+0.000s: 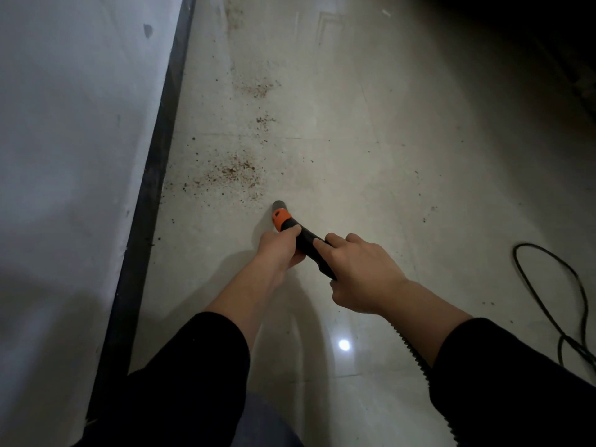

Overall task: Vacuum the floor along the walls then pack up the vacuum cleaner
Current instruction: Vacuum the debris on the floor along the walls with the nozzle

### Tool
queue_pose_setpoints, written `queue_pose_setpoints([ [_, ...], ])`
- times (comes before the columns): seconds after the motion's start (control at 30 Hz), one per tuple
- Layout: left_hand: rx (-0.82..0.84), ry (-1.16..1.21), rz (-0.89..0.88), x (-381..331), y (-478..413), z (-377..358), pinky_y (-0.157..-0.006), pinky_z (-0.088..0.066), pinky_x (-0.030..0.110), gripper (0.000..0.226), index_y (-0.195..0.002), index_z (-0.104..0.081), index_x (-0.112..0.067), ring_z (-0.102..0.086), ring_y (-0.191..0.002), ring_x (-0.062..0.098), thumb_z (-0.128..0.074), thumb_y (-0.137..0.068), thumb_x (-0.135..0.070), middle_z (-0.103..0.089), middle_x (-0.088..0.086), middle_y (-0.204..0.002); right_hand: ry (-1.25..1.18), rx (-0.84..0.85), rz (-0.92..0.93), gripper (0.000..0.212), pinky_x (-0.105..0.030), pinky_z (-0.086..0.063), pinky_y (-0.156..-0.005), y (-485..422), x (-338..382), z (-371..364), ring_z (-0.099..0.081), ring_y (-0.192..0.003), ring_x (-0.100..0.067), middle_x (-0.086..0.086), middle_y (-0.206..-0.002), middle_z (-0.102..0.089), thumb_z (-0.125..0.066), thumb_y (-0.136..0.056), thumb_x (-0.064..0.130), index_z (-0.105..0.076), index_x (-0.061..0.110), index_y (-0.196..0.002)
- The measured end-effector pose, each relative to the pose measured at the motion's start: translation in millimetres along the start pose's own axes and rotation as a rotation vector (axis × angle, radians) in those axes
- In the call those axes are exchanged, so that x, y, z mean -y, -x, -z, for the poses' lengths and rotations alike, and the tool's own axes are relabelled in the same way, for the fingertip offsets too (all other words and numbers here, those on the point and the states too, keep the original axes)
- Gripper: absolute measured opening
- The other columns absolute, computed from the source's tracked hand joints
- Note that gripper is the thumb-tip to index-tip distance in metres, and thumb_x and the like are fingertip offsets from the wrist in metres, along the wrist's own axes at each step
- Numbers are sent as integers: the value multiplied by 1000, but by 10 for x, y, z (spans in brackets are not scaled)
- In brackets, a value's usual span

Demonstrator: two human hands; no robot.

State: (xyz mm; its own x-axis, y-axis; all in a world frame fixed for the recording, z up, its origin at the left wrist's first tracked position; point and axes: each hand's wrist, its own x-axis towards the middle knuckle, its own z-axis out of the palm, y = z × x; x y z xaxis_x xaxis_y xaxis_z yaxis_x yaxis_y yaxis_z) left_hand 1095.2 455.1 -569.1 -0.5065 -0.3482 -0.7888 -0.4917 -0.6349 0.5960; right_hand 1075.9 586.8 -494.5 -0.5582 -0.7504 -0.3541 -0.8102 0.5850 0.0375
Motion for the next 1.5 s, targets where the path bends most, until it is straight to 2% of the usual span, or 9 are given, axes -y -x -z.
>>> queue_pose_setpoints([
  [0.1,4,19,-2,-19,6,39,-72,-54,31,40,-131,-49,6,-66,-98,30,-56,-97,-13,-63,24,-116,-16,-12,11,53,-31,-34,-62,-35,20,-1,-38,-83,-21,0,-111,-50,-55,-83,15,-41,17,-134],
  [0.2,-5,42,7,-20,39,138,-78,-54,32,41,-133,-47,7,-65,-103,31,-55,-98,-12,-62,25,-119,-19,-14,35,54,-31,-34,-61,-43,75,3,-39,-83,-21,1,-111,-50,-55,-84,15,-40,18,-136],
  [0.4,-69,57,14,-23,124,362,-79,-55,34,43,-135,-45,6,-64,-105,32,-55,-97,-12,-61,24,-121,-7,-11,107,52,-32,-36,-63,-58,267,45,-47,-91,-23,0,-114,-50,-56,-84,17,-41,17,-134],
  [0.6,-79,99,30,-53,252,566,-76,-51,33,40,-136,-45,5,-63,-103,31,-52,-99,-9,-60,24,-123,12,0,155,54,-32,-32,-61,-79,442,80,-38,-83,-21,-1,-113,-50,-56,-83,16,-40,18,-135],
  [0.83,-114,136,20,-65,289,792,-66,-52,31,42,-137,-44,4,-63,-108,32,-54,-98,-10,-60,24,-124,37,5,205,54,-33,-33,-61,-161,636,103,-46,-91,-24,-3,-114,-50,-56,-84,15,-39,16,-136],
  [1.0,-133,187,33,-84,352,929,-77,-51,35,41,-137,-44,1,-61,-111,33,-52,-98,-9,-59,24,-126,11,5,248,50,-32,-33,-61,-222,738,134,-40,-84,-22,-2,-113,-50,-55,-86,16,-41,18,-134],
  [1.13,-134,243,58,-95,473,1066,-88,-48,39,38,-137,-43,1,-55,-119,35,-47,-100,-6,-55,24,-129,13,20,317,51,-32,-33,-62,-227,835,177,-43,-86,-22,-1,-113,-51,-54,-87,14,-41,19,-136],
  [1.3,-139,264,109,-25,570,1263,-89,-45,39,38,-138,-40,4,-51,-125,35,-43,-101,-6,-52,24,-134,6,51,393,55,-33,-40,-64,-210,941,191,-46,-90,-22,2,-114,-52,-56,-84,13,-41,21,-136],
  [1.5,-100,300,136,164,664,1545,-87,-48,37,37,-135,-46,4,-57,-117,34,-49,-99,-5,-57,26,-127,18,96,476,60,-40,-50,-72,-159,1043,175,-49,-93,-24,2,-115,-52,-58,-84,14,-39,21,-140],
])
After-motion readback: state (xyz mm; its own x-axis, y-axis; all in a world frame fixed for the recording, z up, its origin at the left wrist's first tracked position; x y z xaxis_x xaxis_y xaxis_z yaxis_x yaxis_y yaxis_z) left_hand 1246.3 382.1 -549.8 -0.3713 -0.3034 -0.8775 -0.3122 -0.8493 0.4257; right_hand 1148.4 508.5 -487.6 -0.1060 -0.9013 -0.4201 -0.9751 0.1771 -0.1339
